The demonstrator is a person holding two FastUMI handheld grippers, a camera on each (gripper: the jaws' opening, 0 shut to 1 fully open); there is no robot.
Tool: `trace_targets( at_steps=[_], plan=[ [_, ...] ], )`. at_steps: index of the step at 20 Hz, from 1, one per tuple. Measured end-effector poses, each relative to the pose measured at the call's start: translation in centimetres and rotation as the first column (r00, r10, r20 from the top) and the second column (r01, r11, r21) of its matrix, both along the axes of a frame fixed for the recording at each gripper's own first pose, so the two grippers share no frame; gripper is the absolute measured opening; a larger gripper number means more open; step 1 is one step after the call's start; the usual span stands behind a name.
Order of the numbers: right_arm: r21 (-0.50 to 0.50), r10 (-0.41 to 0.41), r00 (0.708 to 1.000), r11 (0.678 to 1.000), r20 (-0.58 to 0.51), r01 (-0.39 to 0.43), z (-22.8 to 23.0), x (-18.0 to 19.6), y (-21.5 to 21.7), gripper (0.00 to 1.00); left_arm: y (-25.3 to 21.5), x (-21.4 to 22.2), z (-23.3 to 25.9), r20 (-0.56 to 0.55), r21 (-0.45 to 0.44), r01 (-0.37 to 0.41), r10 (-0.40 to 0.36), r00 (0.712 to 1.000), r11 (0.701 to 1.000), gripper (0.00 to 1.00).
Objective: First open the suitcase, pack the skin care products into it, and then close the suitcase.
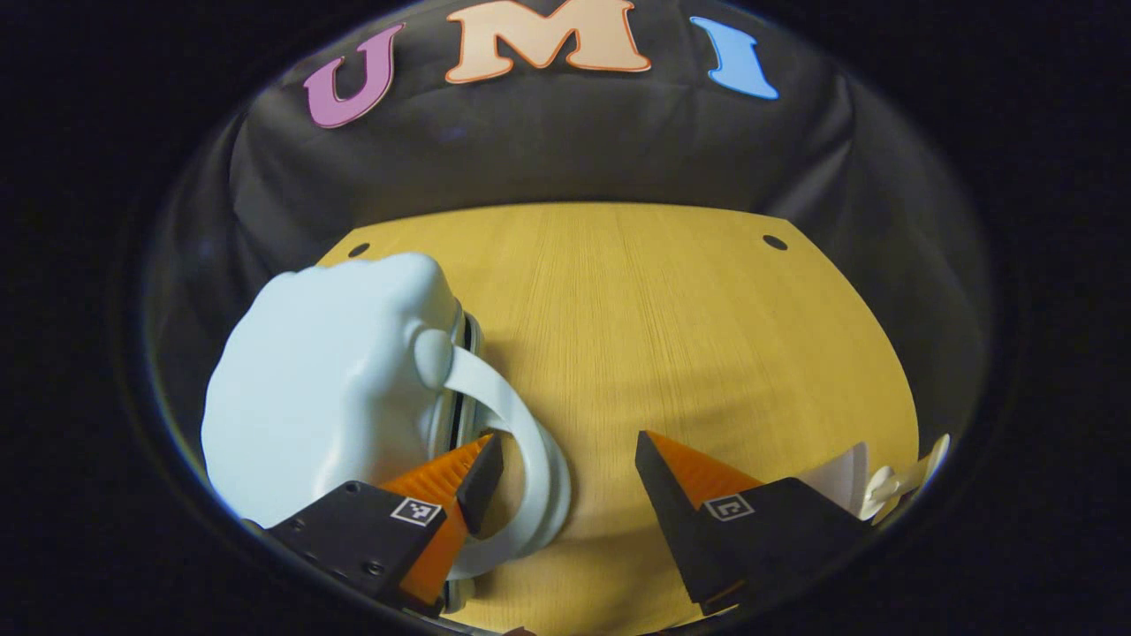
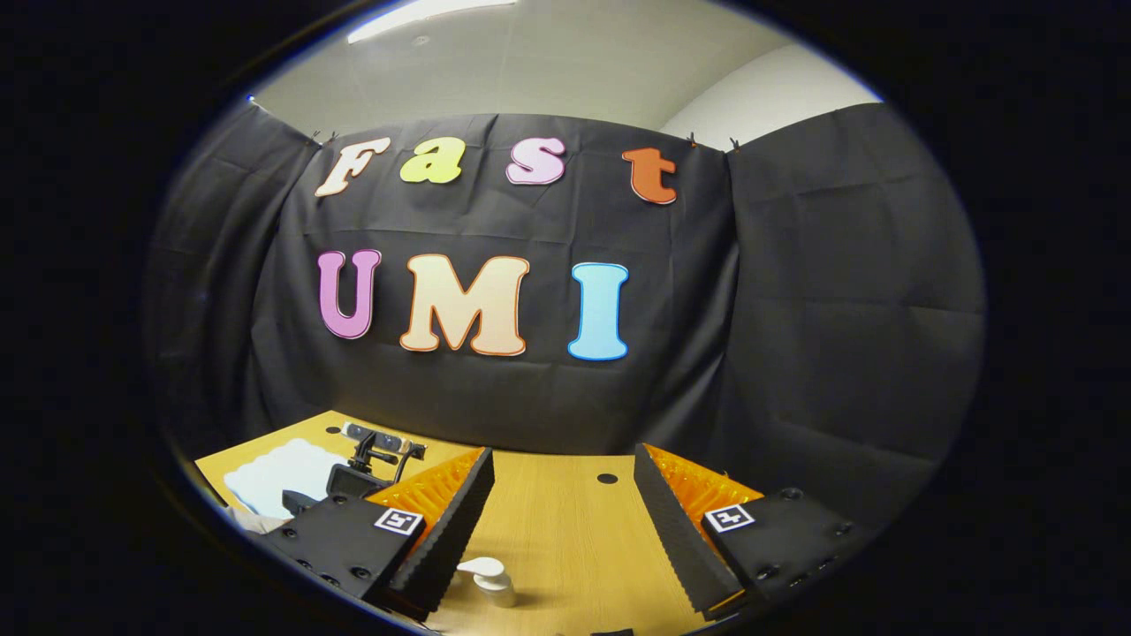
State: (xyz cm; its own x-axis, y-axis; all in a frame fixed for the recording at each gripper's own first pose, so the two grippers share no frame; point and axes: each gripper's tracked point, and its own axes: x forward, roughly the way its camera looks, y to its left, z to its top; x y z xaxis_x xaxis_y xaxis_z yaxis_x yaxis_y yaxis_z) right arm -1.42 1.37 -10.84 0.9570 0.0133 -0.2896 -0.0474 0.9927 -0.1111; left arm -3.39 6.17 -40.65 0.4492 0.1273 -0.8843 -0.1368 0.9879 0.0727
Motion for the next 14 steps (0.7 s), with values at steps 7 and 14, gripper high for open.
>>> trace_targets(
  at_steps=[7,14],
  plan=[
    [0.007,-0.011,1.000,1.000,0.002,0.011,-0.3,0.2,-0.8,1.00,1.1,-0.2,-1.1,-0.036,-0.029,-0.027,0.026,0.999,0.999,0.36],
    [0.022,0.008,1.000,1.000,0.013,-0.008,-0.6,0.5,0.4,0.99,0.3,0.2,0.4,-0.052,-0.053,0.091,-0.094,0.994,0.994,0.03]
  ],
)
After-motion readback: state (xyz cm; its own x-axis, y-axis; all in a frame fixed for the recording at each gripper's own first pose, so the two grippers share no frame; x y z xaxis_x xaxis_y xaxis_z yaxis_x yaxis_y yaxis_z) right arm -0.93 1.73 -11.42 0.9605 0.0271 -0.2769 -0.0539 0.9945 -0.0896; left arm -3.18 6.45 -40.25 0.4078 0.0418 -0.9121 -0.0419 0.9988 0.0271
